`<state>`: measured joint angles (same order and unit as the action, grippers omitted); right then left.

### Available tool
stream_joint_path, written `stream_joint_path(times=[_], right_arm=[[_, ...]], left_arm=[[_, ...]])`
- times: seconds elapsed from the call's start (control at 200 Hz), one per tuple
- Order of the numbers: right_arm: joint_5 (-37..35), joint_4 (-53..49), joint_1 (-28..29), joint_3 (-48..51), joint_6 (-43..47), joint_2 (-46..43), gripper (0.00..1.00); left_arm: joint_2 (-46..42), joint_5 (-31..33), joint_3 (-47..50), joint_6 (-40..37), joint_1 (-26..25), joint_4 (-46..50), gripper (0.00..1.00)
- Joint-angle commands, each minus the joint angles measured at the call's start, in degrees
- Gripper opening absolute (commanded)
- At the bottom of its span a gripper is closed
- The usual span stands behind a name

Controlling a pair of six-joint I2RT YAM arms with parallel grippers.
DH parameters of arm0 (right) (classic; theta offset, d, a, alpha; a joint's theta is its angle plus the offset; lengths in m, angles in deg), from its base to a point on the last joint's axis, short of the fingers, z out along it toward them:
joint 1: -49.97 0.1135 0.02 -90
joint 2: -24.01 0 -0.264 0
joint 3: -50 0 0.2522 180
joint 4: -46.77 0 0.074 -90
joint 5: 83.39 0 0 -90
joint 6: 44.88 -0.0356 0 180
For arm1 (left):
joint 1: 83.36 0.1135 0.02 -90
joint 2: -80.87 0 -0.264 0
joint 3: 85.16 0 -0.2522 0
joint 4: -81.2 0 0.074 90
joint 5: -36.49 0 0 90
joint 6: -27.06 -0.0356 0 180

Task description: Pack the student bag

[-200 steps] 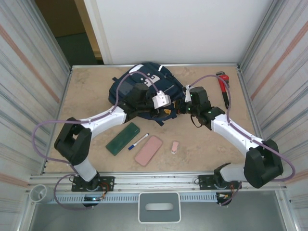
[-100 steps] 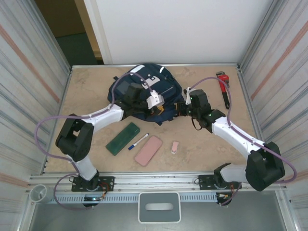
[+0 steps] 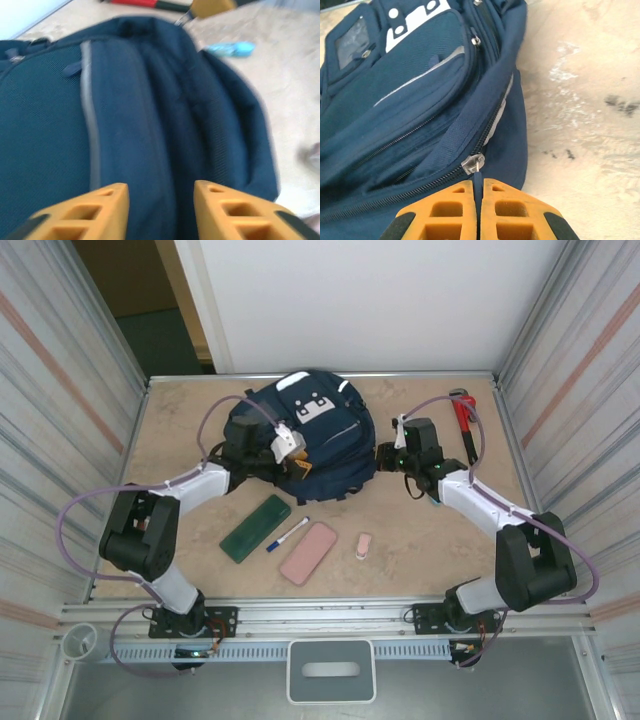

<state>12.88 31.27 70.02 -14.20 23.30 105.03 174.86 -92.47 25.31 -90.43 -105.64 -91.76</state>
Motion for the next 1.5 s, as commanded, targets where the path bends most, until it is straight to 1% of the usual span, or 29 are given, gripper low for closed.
stream_joint_path(times=[0.0,0.055,0.13,0.2,0.281,0.356,0.406,0.436,0.491,0.541,0.631,0.651,0.716,0.792,0.922,0.982,1.072,1.167,1.227,1.282,1.373,1.438,1.493], right_arm=[[2.3,2.7,0.0,-2.8,-0.5,-2.3,0.00],[3.8,2.7,0.8,-2.8,-1.5,-3.5,0.00],[5.0,3.0,1.6,-2.7,-2.7,-5.0,0.00],[5.9,3.1,2.4,-2.9,-3.5,-6.1,0.00],[6.9,3.1,3.3,-3.2,-3.9,-7.1,0.00],[7.7,3.2,3.9,-3.4,-4.6,-7.9,0.00],[8.5,3.5,4.3,-3.4,-5.1,-8.4,0.00],[8.8,3.6,4.5,-3.4,-5.4,-8.7,0.00],[8.7,3.2,5.1,-3.4,-5.4,-9.5,0.00],[8.4,2.9,5.4,-3.1,-5.5,-10.5,0.00],[7.9,2.2,5.4,-2.3,-5.4,-12.1,0.00],[7.7,2.1,5.4,-2.0,-5.4,-12.4,0.00],[7.0,1.8,5.3,-1.2,-5.2,-13.3,0.00],[3.3,-0.7,5.3,-1.2,-4.5,-13.1,0.00],[-10.8,-7.8,5.1,-2.5,-4.0,-9.4,0.00],[-15.0,-8.3,4.4,-2.3,-4.3,-7.9,0.00],[-17.9,-8.6,3.0,-2.7,-4.8,-6.1,0.00],[-17.9,-8.7,1.1,-4.4,-5.3,-3.5,0.00],[-18.2,-8.4,0.3,-5.6,-5.3,-1.1,0.00],[-18.7,-7.7,-0.6,-6.7,-5.1,2.0,0.00],[-16.9,-5.5,-2.8,-8.4,-5.6,8.3,0.00],[-13.8,-3.2,-4.3,-9.8,-6.4,13.0,0.00],[-10.8,-0.7,-5.1,-10.8,-7.0,16.2,0.00]], left_arm=[[-3.6,10.0,-5.3,-0.3,-4.9,7.7,0.54],[-3.4,11.3,-7.2,1.4,-7.4,8.7,0.60],[-1.8,12.3,-10.5,3.8,-10.6,10.5,0.65],[0.5,14.8,-13.6,4.9,-13.4,12.2,0.65],[3.5,17.0,-17.5,5.4,-15.4,14.0,0.65],[6.1,17.7,-20.5,5.4,-16.0,16.2,0.63],[7.5,18.0,-22.0,5.0,-16.0,17.3,0.60],[8.0,17.7,-22.5,4.3,-16.0,17.9,0.57],[8.5,16.6,-23.0,3.2,-15.5,18.9,0.46],[8.4,14.9,-23.0,3.0,-14.5,19.2,0.37],[7.4,11.1,-22.9,2.8,-11.6,20.1,0.17],[7.0,9.9,-22.8,2.5,-10.9,20.4,0.14],[5.2,4.5,-21.9,1.5,-8.7,20.7,0.00],[2.1,-0.5,-19.7,0.7,-6.5,19.0,0.00],[-4.8,-9.3,-14.1,0.2,-2.5,12.6,0.00],[-7.4,-10.9,-12.2,0.0,-0.6,10.8,0.00],[-10.1,-11.2,-11.1,-2.4,1.6,12.0,0.00],[-12.2,-11.4,-10.3,-6.6,2.7,14.4,0.00],[-13.9,-12.6,-8.5,-7.8,3.4,12.7,0.00],[-15.3,-14.7,-6.6,-6.9,4.5,9.3,0.00],[-17.5,-18.0,-4.3,-3.8,6.9,2.9,0.00],[-18.3,-19.5,-3.7,-1.5,8.0,-1.0,0.00],[-18.3,-20.7,-4.4,-1.3,8.2,-0.9,0.00]])
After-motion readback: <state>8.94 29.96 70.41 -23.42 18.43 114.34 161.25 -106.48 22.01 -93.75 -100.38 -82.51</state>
